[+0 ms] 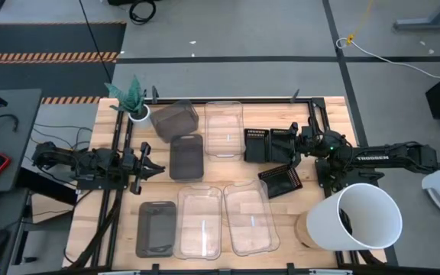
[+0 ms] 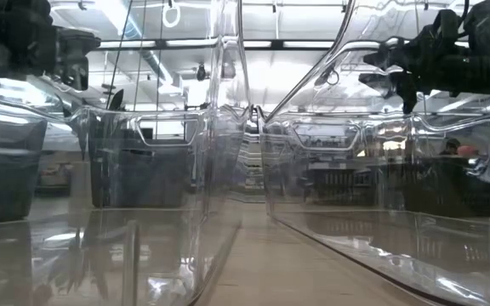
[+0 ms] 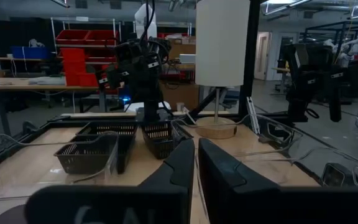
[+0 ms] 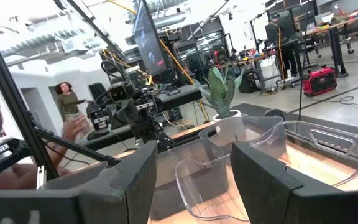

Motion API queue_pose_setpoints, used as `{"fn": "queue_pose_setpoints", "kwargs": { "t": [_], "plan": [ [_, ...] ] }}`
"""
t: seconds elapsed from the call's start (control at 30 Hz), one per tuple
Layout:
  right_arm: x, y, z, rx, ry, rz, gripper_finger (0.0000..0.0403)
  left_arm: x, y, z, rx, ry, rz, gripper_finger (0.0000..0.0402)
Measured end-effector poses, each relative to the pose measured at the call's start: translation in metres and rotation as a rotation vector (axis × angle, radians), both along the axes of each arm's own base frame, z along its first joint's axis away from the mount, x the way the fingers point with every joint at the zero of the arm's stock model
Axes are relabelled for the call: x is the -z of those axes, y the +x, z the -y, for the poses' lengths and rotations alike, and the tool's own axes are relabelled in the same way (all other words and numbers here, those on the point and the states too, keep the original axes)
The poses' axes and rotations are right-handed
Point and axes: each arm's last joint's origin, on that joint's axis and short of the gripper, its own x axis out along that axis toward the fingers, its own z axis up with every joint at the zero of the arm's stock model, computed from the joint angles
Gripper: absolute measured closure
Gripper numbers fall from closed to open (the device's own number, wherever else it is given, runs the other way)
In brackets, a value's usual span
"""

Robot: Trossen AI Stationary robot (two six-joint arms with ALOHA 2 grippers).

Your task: Stack baskets by color

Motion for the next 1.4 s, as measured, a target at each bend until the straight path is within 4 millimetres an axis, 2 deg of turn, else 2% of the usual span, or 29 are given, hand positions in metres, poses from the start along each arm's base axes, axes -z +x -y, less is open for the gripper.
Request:
{"fn": "queue_pose_setpoints", "kwargs": {
  "t": [1.4],
  "plan": [
    [0.0,0.0,0.0,0.0,0.0,0.0,0.0194,-0.0001,0.0,0.0,0.0,0.0,0.0,0.0371]
  ]
}}
